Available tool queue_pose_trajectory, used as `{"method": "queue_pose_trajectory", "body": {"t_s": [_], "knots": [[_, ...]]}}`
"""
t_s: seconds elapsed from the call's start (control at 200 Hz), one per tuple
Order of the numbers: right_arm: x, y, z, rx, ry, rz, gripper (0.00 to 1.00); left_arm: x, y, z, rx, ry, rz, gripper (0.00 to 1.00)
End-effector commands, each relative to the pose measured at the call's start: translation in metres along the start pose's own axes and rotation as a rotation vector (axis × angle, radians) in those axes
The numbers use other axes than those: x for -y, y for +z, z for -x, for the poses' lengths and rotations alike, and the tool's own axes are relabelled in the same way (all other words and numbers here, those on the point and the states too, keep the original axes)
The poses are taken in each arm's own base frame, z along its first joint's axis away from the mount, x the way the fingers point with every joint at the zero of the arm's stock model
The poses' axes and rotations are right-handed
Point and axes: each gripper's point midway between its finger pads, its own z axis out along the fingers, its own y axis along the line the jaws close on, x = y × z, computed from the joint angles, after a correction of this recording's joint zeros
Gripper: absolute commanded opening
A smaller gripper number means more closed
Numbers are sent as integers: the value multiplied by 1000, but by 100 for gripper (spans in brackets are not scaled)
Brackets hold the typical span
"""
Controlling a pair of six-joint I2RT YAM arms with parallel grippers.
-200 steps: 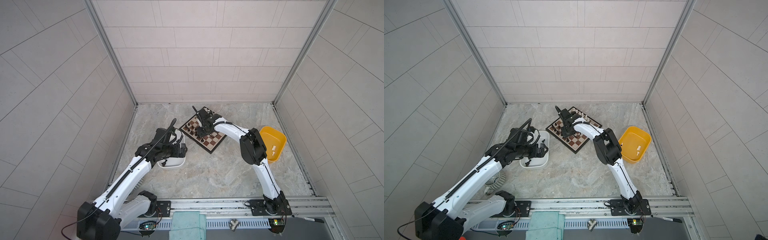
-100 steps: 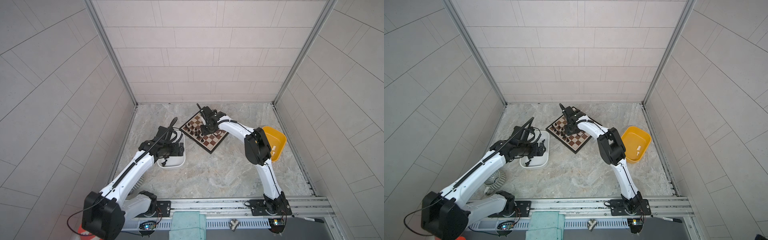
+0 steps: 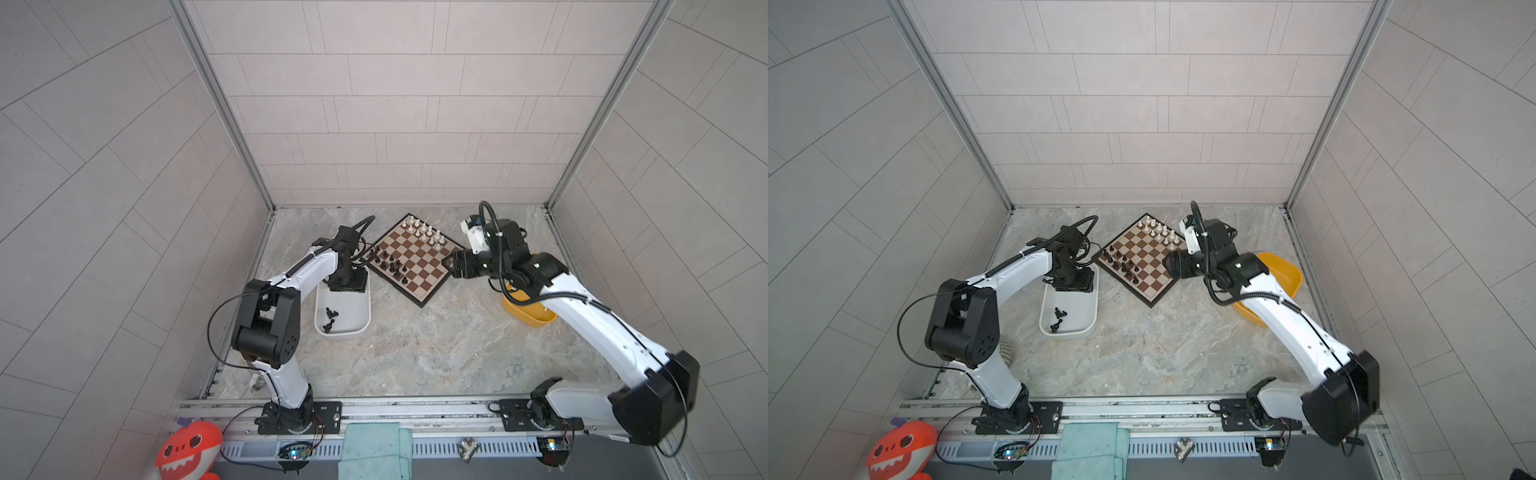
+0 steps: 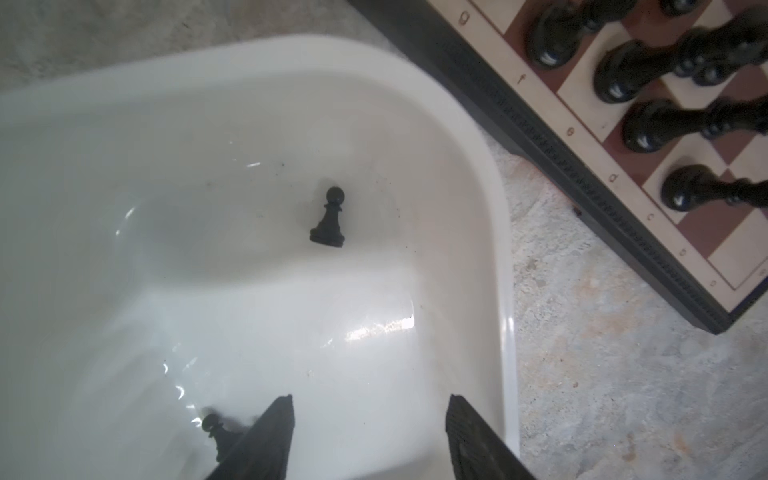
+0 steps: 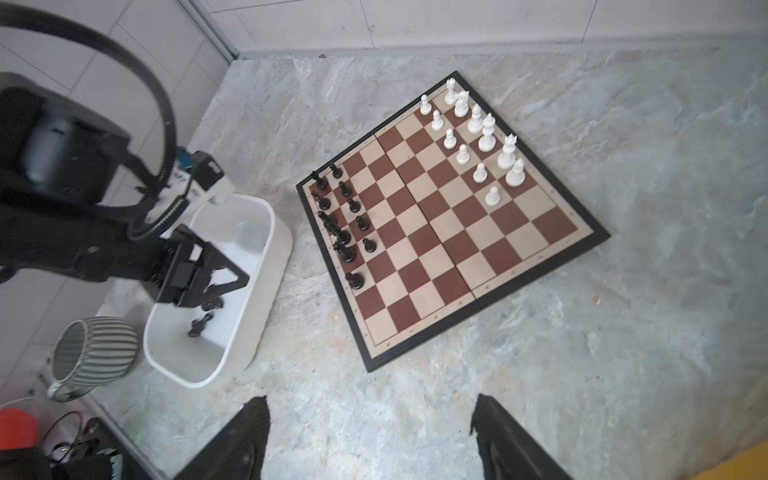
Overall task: Set up the chess pieces on the board
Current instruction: 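Open right gripper and withdraw it while left gripper lowers into white tray, then grasp another black pawn in the white tray with left gripper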
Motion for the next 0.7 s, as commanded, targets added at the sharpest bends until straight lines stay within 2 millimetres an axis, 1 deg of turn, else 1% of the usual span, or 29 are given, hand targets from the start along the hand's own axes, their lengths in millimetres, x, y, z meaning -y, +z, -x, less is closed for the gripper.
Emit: {"method": "queue_pose_trajectory", "body": {"t_s": [0.0,0.08,0.22,0.35,0.44,0.51,0.696], "knots": [[-4,-26,3,70,4,39,83,-11,2,16,3,46,63,63],[-6,-35,-2,83,4,55,84,-15,6,24,-5,64,92,61],[-7,-36,-9,79,3,76,84,-22,13,27,-35,80,127,57],[-8,-33,-10,76,-1,84,84,-17,20,28,-42,90,100,55],[-8,-29,-11,65,-1,88,84,-21,26,30,-49,86,117,53],[-9,-25,-12,59,2,98,84,-26,30,32,-54,83,145,50],[-8,-19,-13,47,6,102,83,-26,43,37,-57,85,145,46]]}}
